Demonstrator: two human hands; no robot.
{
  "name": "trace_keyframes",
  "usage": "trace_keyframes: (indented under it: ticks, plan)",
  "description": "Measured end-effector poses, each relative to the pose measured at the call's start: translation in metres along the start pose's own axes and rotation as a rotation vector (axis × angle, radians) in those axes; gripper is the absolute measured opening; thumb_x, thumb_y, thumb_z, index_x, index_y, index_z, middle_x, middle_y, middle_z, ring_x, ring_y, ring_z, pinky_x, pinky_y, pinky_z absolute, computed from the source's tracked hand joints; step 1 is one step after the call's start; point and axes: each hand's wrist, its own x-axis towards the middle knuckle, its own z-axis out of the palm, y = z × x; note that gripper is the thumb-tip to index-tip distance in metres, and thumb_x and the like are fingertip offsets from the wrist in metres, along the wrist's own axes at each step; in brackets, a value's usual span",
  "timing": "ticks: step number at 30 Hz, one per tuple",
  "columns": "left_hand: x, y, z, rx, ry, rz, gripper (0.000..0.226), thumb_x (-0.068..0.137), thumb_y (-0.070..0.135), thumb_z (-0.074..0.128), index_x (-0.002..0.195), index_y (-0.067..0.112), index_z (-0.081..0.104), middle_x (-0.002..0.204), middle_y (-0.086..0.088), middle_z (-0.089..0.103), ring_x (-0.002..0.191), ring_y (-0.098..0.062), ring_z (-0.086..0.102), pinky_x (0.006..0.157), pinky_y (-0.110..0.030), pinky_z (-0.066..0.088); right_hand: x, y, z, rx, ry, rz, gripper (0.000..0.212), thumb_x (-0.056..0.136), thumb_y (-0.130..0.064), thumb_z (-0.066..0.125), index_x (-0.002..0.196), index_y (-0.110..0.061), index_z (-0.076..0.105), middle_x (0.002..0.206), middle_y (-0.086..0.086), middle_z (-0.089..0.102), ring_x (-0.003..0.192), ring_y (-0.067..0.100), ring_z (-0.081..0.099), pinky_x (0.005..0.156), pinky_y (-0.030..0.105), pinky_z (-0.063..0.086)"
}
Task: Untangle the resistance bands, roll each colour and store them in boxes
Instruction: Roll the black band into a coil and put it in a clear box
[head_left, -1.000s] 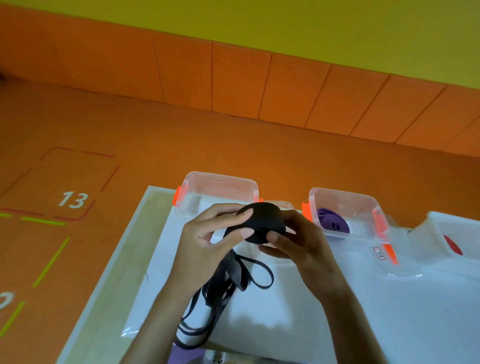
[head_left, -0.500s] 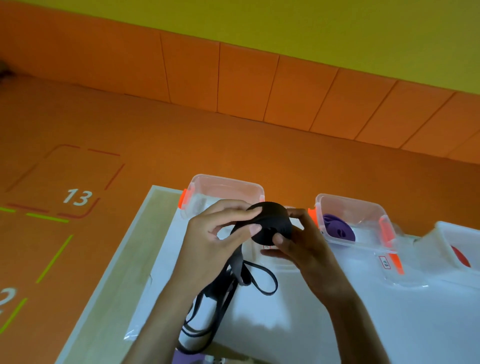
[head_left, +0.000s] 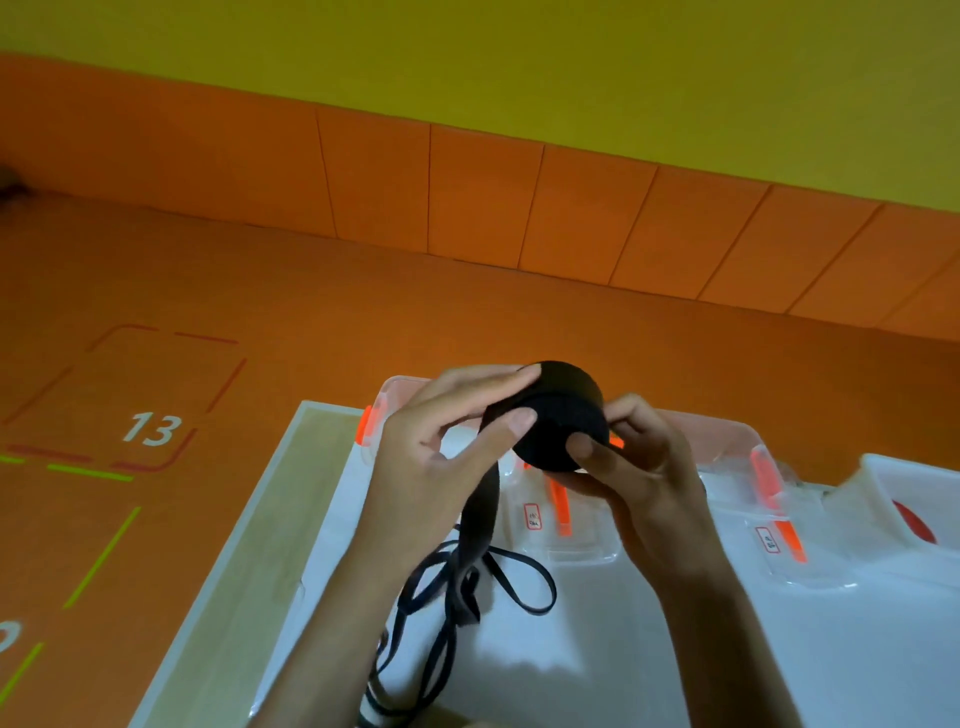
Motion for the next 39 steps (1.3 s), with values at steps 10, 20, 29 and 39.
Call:
trace_keyframes:
  ticks: [10,20,29,39]
  plan:
    - [-0.021,-0.040,-0.015,0.040,0.002,-0.199,0.030,0.080,0.017,0.092,0.101,0.035,0.082,0.104,0.009,0.081,0.101,-0.014,0.076,0.088,-0.018,0.057,-0.004,0.022,-0.011,-0.416,-0.044,0.172,0.029,0.082,-0.035,0.079,0.108,-0.028,0.071,0.103,-0.008,0.079,0.100,0.013,0.076,0.074,0.025,0.063]
    - [-0.030,-0.064,-0.021,-0.040,-0.086,-0.317,0.034,0.086,0.006,0.085,0.113,0.028,0.084,0.110,0.009,0.081,0.107,-0.010,0.075,0.089,-0.016,0.054,-0.010,0.049,-0.020,-0.109,-0.024,0.298,0.039,0.081,-0.019,0.085,0.114,-0.010,0.068,0.112,0.014,0.074,0.108,0.032,0.076,0.084,0.036,0.064]
    - [-0.036,-0.070,-0.021,-0.007,-0.026,-0.337,0.028,0.087,0.016,0.087,0.111,0.031,0.083,0.115,0.005,0.079,0.111,-0.011,0.072,0.087,-0.016,0.053,-0.013,0.060,-0.018,-0.301,0.061,0.244,0.037,0.073,-0.028,0.094,0.103,-0.015,0.076,0.100,0.006,0.081,0.097,0.022,0.078,0.080,0.028,0.062]
    - [-0.037,-0.078,-0.029,0.002,0.025,-0.353,0.025,0.081,0.021,0.091,0.101,0.030,0.080,0.103,0.006,0.080,0.099,-0.010,0.076,0.084,-0.017,0.057,-0.010,0.068,-0.014,-0.152,0.066,0.288,0.037,0.075,-0.023,0.088,0.108,-0.015,0.076,0.106,0.011,0.078,0.098,0.031,0.079,0.076,0.035,0.066]
